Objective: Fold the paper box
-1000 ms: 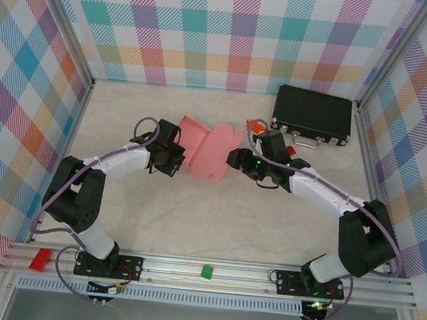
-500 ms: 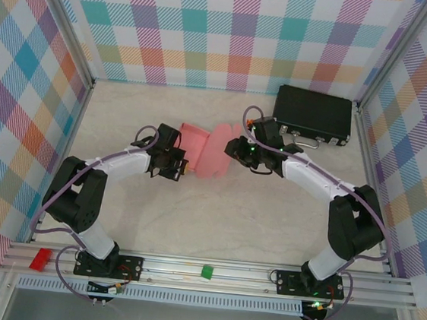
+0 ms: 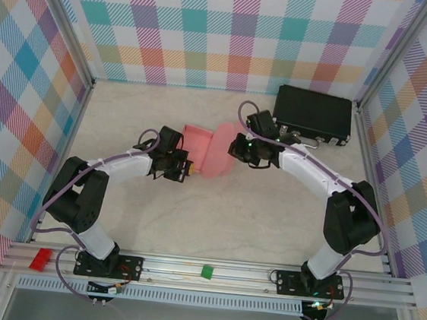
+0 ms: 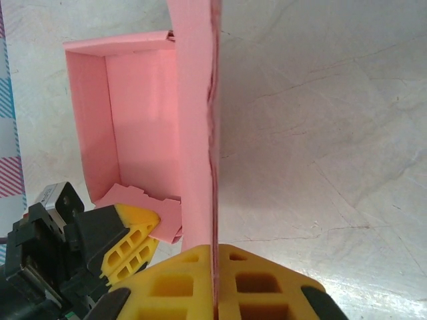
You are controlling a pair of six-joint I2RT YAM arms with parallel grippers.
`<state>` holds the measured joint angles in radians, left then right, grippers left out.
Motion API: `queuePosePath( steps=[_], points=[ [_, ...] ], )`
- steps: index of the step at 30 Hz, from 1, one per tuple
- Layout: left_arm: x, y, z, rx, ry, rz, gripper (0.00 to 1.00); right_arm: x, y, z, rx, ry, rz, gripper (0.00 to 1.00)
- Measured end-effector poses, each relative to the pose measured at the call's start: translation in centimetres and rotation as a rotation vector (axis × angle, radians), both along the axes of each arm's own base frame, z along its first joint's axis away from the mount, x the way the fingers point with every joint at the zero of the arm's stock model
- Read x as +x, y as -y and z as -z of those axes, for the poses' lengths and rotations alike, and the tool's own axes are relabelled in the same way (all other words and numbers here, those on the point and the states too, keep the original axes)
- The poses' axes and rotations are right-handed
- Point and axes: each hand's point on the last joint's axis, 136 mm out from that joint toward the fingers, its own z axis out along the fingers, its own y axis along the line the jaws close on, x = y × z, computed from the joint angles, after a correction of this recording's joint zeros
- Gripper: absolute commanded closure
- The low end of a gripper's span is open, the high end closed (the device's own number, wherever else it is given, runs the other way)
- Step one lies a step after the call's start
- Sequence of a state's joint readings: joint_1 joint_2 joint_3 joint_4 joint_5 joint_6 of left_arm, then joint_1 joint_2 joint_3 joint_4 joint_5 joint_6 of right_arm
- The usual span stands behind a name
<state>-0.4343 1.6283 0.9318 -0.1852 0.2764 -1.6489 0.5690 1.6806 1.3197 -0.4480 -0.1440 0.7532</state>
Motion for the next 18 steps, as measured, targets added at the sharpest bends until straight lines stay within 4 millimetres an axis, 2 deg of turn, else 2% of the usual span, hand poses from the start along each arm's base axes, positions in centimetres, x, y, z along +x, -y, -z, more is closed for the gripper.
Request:
queuePosePath(
  steps=[5,9,18],
  points=[
    [-0.4,0.6,0.2,-0.036,-0.012,-0.005,0.71,0.0,0.1,-0.3,-0.058,0.002,-0.016,0.94],
    [-0.4,1.1,0.2,-0.06,-0.013,0.001,0.62,-0.1,0.6,0.2,-0.107,-0.015,-0.021,0.93],
    [-0.2,1.2,0.3,-0.066,0.021,0.006,0.24,0.2,1.0,0.5,-0.17,-0.031,-0.034,0.93]
  ],
)
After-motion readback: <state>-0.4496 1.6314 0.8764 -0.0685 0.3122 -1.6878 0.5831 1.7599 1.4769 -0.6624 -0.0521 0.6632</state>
